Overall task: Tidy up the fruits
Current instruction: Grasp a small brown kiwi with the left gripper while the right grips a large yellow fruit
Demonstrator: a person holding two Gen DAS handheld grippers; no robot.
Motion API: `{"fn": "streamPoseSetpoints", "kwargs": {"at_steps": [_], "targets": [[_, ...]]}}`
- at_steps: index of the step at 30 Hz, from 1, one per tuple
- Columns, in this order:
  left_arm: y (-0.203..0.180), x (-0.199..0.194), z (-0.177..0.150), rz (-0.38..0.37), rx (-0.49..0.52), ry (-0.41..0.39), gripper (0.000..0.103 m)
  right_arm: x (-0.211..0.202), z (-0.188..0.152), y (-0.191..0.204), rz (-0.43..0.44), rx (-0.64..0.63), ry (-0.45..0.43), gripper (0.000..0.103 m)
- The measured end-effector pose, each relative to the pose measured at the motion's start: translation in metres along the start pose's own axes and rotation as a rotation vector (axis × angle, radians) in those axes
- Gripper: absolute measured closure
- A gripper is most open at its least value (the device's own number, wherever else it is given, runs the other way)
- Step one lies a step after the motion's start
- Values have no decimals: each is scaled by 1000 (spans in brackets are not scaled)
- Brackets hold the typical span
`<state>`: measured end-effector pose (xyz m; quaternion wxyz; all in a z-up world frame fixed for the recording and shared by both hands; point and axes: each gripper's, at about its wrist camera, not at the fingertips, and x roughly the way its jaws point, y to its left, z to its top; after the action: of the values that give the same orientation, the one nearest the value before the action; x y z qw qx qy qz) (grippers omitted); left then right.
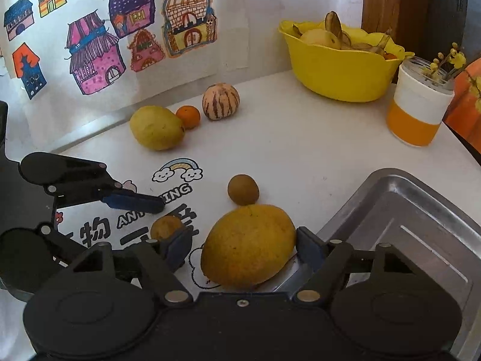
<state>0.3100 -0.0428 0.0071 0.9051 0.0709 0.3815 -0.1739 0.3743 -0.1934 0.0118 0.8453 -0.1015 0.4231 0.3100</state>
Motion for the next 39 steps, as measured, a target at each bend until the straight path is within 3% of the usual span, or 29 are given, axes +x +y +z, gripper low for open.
{"fn": "streamPoseSetpoints", "kwargs": {"at_steps": [4,7,16,23,31,39], "targets": [[1,1,3,-13,-13,1,63,1,1,-3,-13,12,7,36],[1,2,5,-7,-9,6,75,1,2,-5,-5,15,14,36],[3,-2,4,-8,-54,20,75,7,3,3,-20,-30,43,37],[5,-9,2,3,-112,26,75,0,1,3,-8,13,35,39],[-1,-24,16,9,-111,4,75,-53,2,-9,-26,59,-71,39],[-24,-23,48,-38,-59,-72,75,-108,-19,-42,-161,150,-117,39]]}}
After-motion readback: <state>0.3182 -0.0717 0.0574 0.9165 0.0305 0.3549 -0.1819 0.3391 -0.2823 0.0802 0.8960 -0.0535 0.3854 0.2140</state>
